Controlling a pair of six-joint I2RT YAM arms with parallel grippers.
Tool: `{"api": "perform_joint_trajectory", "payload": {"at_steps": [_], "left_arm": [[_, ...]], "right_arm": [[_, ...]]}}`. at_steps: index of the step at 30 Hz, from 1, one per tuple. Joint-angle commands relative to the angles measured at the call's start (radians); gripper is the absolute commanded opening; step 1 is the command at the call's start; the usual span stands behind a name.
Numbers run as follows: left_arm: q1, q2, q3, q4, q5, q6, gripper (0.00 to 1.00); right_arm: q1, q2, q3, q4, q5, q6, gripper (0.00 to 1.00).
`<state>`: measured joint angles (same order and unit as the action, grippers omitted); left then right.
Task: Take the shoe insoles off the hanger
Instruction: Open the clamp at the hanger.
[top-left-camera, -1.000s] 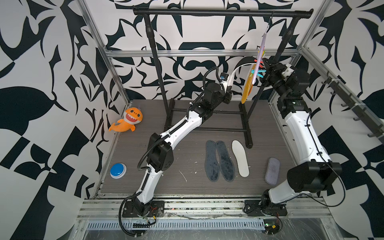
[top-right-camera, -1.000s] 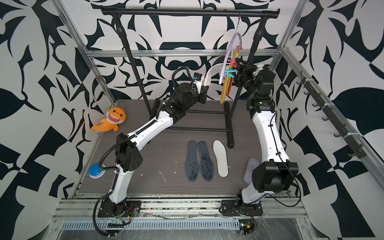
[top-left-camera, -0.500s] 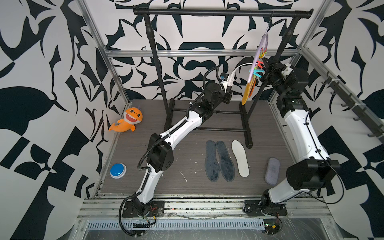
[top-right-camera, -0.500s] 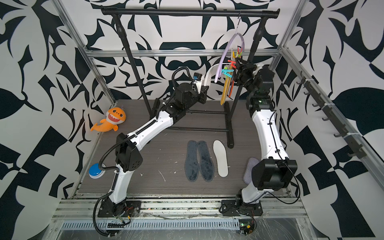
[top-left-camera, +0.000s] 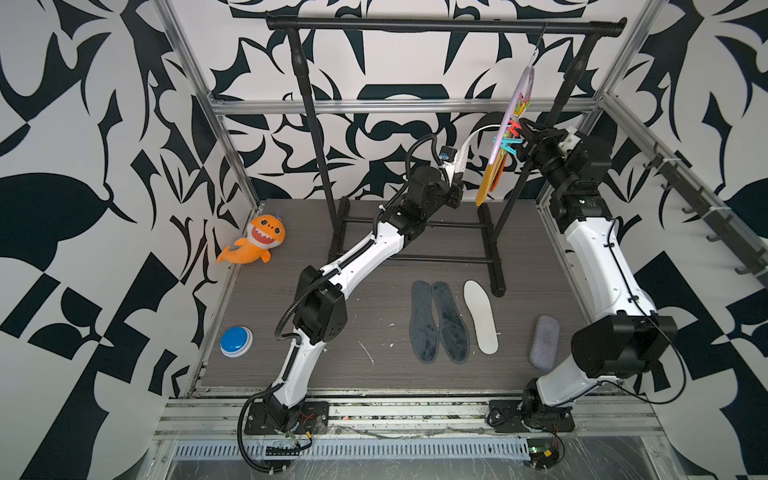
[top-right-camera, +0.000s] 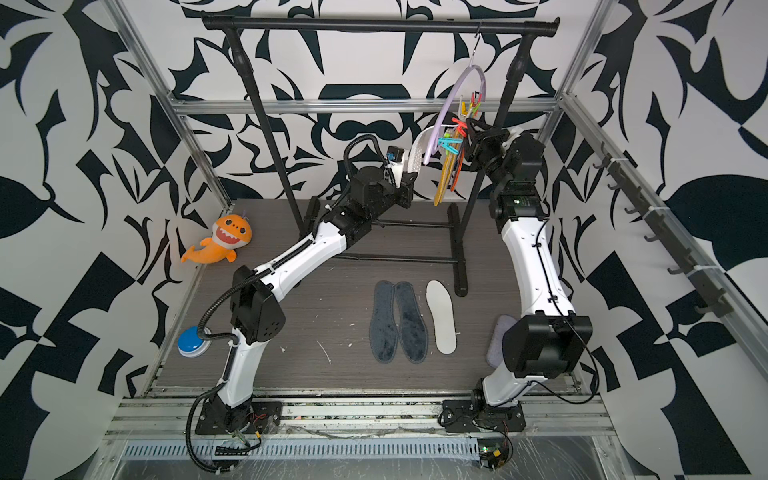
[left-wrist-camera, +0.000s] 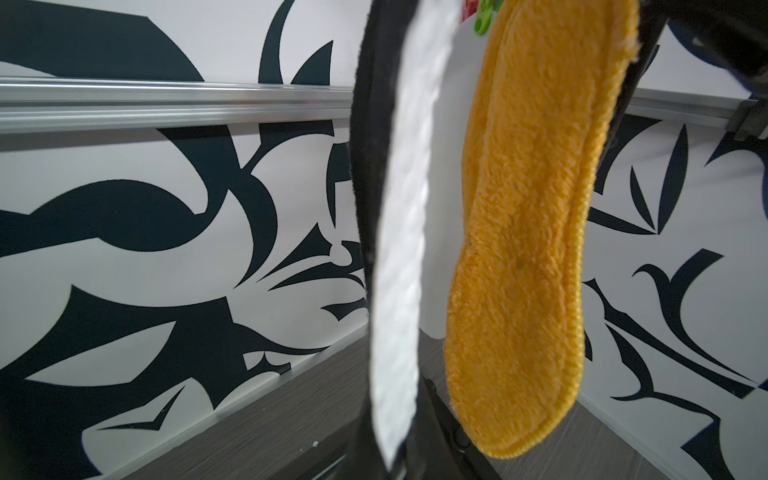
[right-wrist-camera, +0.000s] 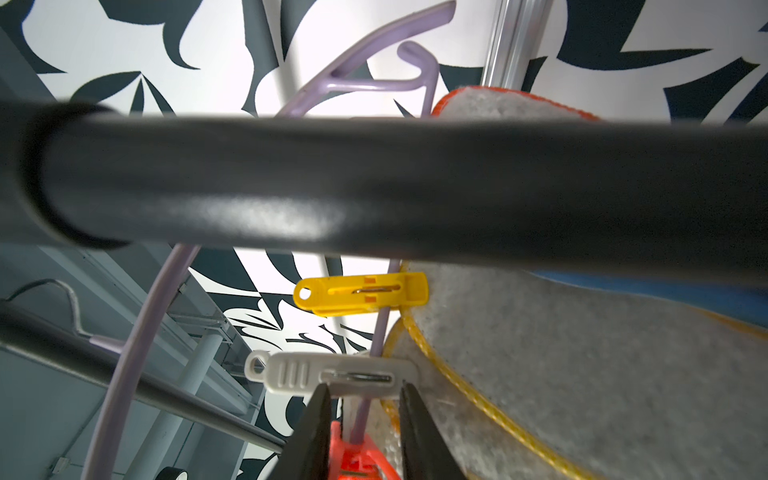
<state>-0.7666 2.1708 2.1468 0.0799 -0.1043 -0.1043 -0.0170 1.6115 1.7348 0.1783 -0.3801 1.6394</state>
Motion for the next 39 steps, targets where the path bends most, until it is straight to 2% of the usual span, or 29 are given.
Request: {"api": "perform_joint_trajectory", "payload": {"at_steps": [1,5,7,26,28,33,39], "left_arm": [[0.006,-0.023,-0.024,0.033,0.005,-0.003,0.00],[0.007,-0.026,-0.036,0.039,0.004,-0.006,0.00],[0.007,-0.027,-0.040,0.041,0.005,-0.007,0.00],[0.009,-0.047,-0.074,0.053,0.004,-0.009,0.00],[0.009,-0.053,-0.082,0.056,0.002,-0.010,0.00],[0.009,-0.055,-0.088,0.060,0.002,-0.009,0.00],[0.009,-0.055,-0.088,0.061,0.005,-0.012,0.00]], "right_arm": [[0.011,-0.015,0.038,0.055,0.001,-0.009,0.30],[0.012,-0.024,0.022,0.054,0.007,-0.005,0.40],[0.012,-0.031,0.014,0.055,0.011,-0.001,0.43],[0.035,-0.019,0.043,0.066,0.015,0.012,0.31],[0.038,-0.019,0.043,0.066,0.015,0.013,0.33],[0.038,-0.029,0.029,0.061,0.022,0.017,0.44],[0.043,-0.030,0.038,0.061,0.023,0.025,0.44]]}}
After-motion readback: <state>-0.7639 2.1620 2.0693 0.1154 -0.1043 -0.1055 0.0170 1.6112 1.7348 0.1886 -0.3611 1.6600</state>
